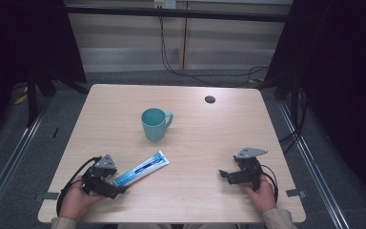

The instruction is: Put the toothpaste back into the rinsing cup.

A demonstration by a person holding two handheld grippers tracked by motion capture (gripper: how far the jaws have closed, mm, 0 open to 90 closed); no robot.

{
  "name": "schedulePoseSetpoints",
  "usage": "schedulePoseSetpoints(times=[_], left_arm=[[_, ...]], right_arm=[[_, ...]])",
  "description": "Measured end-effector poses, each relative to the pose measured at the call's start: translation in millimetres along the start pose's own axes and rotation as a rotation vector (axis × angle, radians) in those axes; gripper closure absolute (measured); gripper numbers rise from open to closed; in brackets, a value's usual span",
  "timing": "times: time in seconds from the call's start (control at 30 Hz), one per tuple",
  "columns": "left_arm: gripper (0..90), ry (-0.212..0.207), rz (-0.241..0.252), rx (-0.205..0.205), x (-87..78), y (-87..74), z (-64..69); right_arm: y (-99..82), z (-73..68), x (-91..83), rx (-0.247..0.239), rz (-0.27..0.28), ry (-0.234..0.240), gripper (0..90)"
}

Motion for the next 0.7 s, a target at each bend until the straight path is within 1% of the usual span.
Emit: schedulePoseSetpoints(times=[0.03, 0.07, 0.1, 0.13, 0.17, 0.2, 0.27, 0.3, 0.33, 0.37, 0.4, 0.43, 0.5, 0.53, 0.6, 0.7], left_arm=[[19.9, 0.0, 0.0, 0.0, 0.0, 0.0, 0.0], [19.9, -0.011, -0.017, 0.002, 0.5, 3.1, 0.5], [20.0, -0.009, -0.027, 0.004, 0.8, 6.2, 1.3], [20.2, -0.016, -0.028, -0.002, 0.9, 8.1, 2.0], [20.9, -0.022, -0.038, -0.001, 0.4, 13.0, 2.2], [21.3, -0.024, -0.05, 0.01, -0.1, 15.9, 2.3], [21.9, -0.024, -0.057, 0.01, 0.0, 18.7, 2.8], [21.8, -0.016, -0.074, 0.011, 0.5, 24.5, 2.8], [21.9, -0.016, -0.074, 0.011, 0.5, 24.5, 2.8], [22.3, -0.015, -0.088, 0.012, 1.9, 29.6, 3.1], [22.5, -0.015, -0.088, 0.012, 1.9, 29.6, 3.1], [22.9, -0.004, -0.112, 0.018, 3.8, 34.6, 3.0], [23.1, -0.004, -0.121, 0.026, 5.0, 37.0, 2.2], [23.4, -0.009, -0.132, 0.013, 7.7, 41.0, 1.6], [23.5, -0.01, -0.138, 0.014, 9.3, 43.0, 1.4], [23.1, -0.011, -0.161, 0.02, 14.2, 50.1, 1.2]], right_arm=[[0.0, 0.0, 0.0, 0.0, 0.0, 0.0, 12.7], [0.0, 0.0, 0.0, 0.001, 0.0, 0.0, 12.8], [0.0, 0.0, 0.0, 0.001, 0.0, 0.0, 12.7], [0.0, 0.0, 0.0, 0.001, 0.0, 0.0, 12.8], [0.0, 0.0, 0.0, 0.001, 0.0, 0.0, 12.7], [0.0, 0.0, 0.0, 0.001, 0.0, 0.0, 12.7], [0.0, 0.0, 0.0, 0.001, 0.0, 0.0, 12.7], [0.0, 0.0, 0.0, 0.0, 0.0, 0.0, 12.7], [0.0, 0.0, 0.0, 0.0, 0.0, 0.0, 12.7], [0.0, 0.0, 0.0, 0.0, 0.0, 0.0, 12.7], [0.0, 0.0, 0.0, 0.0, 0.0, 0.0, 12.7], [0.0, 0.0, 0.0, 0.0, 0.0, 0.0, 12.7], [0.0, 0.0, 0.0, 0.0, 0.0, 0.0, 12.7], [0.0, -0.1, 0.0, 0.001, 0.0, 0.0, 12.7], [0.0, 0.0, 0.0, -0.001, 0.0, 0.0, 12.8], [0.0, 0.0, 0.0, 0.001, 0.0, 0.0, 12.7]])
Point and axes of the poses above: each handheld gripper's, and its own axes: x roughly forward along the jaws, y roughly out of its top, z roughly to its right, the point moved 1 cm from there along x, roughly forward along the jaws, and after that the axes turned 6 degrees about z, right-handed, at the moved point
